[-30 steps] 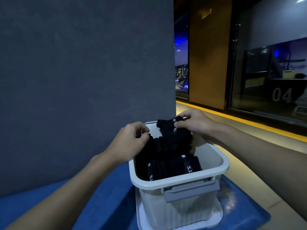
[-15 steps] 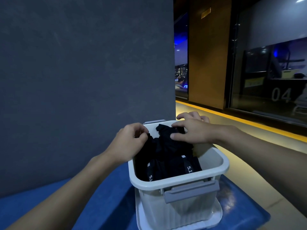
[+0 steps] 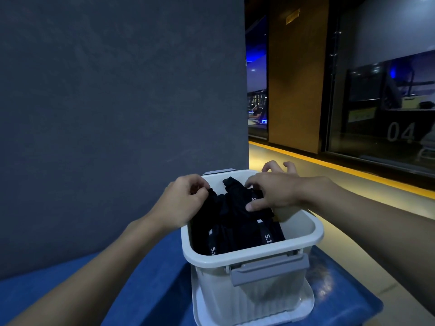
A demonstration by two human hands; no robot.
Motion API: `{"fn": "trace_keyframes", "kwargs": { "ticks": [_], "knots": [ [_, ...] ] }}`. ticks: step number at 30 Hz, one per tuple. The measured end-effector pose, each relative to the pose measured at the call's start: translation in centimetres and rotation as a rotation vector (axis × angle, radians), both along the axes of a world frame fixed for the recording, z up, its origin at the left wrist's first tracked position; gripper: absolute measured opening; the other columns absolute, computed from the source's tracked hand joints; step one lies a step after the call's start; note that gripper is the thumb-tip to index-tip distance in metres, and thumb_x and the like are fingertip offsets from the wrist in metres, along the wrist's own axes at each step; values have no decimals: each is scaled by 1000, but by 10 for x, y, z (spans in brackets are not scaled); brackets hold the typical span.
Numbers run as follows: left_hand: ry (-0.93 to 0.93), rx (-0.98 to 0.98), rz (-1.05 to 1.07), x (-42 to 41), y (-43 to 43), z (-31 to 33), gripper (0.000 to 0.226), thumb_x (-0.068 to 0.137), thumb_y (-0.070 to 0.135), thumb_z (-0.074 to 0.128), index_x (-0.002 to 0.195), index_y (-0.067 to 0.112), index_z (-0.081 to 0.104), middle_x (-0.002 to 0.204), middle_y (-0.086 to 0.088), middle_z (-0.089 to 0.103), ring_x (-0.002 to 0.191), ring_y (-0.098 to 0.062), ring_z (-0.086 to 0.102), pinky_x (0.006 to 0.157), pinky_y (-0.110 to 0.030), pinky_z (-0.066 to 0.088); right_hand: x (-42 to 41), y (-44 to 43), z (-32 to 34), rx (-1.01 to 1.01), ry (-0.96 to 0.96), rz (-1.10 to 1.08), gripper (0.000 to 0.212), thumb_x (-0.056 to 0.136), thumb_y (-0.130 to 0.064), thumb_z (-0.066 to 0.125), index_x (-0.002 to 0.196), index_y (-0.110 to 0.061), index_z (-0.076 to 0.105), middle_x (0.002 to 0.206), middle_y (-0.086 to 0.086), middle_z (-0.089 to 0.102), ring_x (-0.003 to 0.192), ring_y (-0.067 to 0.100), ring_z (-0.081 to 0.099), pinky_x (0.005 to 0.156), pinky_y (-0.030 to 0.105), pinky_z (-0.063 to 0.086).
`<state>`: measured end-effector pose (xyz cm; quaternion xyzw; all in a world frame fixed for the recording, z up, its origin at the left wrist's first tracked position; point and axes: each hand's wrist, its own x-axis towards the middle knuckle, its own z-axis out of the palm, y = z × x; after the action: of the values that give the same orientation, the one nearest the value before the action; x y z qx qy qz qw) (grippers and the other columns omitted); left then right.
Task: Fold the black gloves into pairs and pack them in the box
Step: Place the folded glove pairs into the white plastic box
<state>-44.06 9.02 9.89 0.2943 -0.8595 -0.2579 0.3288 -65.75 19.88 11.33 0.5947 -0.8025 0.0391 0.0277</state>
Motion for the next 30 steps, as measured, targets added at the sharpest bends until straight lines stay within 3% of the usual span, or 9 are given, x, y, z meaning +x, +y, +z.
{"fn": "trace_keyframes", "kwargs": {
  "ticks": [3, 7, 12, 14, 16, 19, 22, 25, 30],
  "knots": [
    [5, -3, 2, 1, 1, 0, 17, 92, 19, 54, 87, 28, 68, 84, 6, 71, 87, -18, 67, 85, -42, 54, -6, -4, -4, 37, -20, -25, 64, 71, -80, 54, 123, -44, 53, 123, 1, 42, 141, 28, 12, 112, 60, 2],
    [24, -5, -7, 2, 4, 2, 16, 93, 18, 54, 88, 25, 68, 86, 2, 71, 86, -20, 66, 83, -40, 54, 0, -2, -1, -22, -13, -16, 61, 79, -73, 55, 129, -37, 54, 119, 1, 50, 136, 20, 16, 111, 57, 7],
    [118, 47, 9, 5, 6, 2, 18, 94, 18, 53, 87, 24, 69, 86, -9, 71, 66, -14, 57, 61, -26, 46, 8, 11, 2, -91, -26, -20, 63, 83, -71, 53, 135, -35, 51, 134, -3, 43, 134, 20, 20, 109, 52, 17],
    [134, 64, 5, 11, 5, 1, 17, 95, 20, 54, 87, 25, 69, 91, -3, 70, 71, -8, 59, 62, -21, 45, 11, 19, 6, -101, -52, -31, 63, 83, -69, 54, 137, -37, 48, 141, -2, 38, 134, 22, 22, 108, 49, 22],
    [131, 40, -1, 18, 3, -1, 17, 95, 24, 54, 88, 28, 68, 102, 6, 66, 90, -5, 62, 75, -25, 47, 13, 24, 7, -105, -99, -47, 66, 83, -67, 57, 140, -37, 42, 144, 1, 35, 136, 25, 24, 106, 47, 26],
    [79, -3, 6, 30, 0, -8, 15, 97, 30, 51, 96, 33, 66, 111, 8, 61, 107, -8, 57, 93, -31, 46, 16, 37, 9, -110, -316, -46, 74, 84, -59, 64, 146, -34, 32, 146, 2, 38, 134, 25, 33, 106, 43, 35],
    [36, 44, -6, 42, 5, -14, 20, 99, 41, 44, 111, 38, 59, 106, 7, 63, 100, -9, 59, 86, -36, 53, 19, 50, 9, -114, -589, -31, 78, 85, -49, 69, 149, -32, 27, 140, -4, 44, 122, 18, 45, 94, 29, 40],
    [7, 36, -34, 46, 16, -20, 25, 102, 42, 35, 118, 39, 54, 103, 19, 63, 98, 3, 56, 85, -27, 47, 26, 56, 5, -157, -780, -23, 75, 83, -44, 73, 145, -34, 32, 134, -7, 46, 112, 10, 51, 81, 22, 44],
    [167, 90, -3, 40, 24, -26, 33, 104, 47, 24, 113, 39, 54, 102, 14, 66, 96, 0, 58, 84, -21, 43, 39, 58, 7, -306, -965, -40, 70, 79, -37, 77, 140, -35, 42, 113, -9, 50, 96, 3, 48, 78, 22, 37]
  ]
}}
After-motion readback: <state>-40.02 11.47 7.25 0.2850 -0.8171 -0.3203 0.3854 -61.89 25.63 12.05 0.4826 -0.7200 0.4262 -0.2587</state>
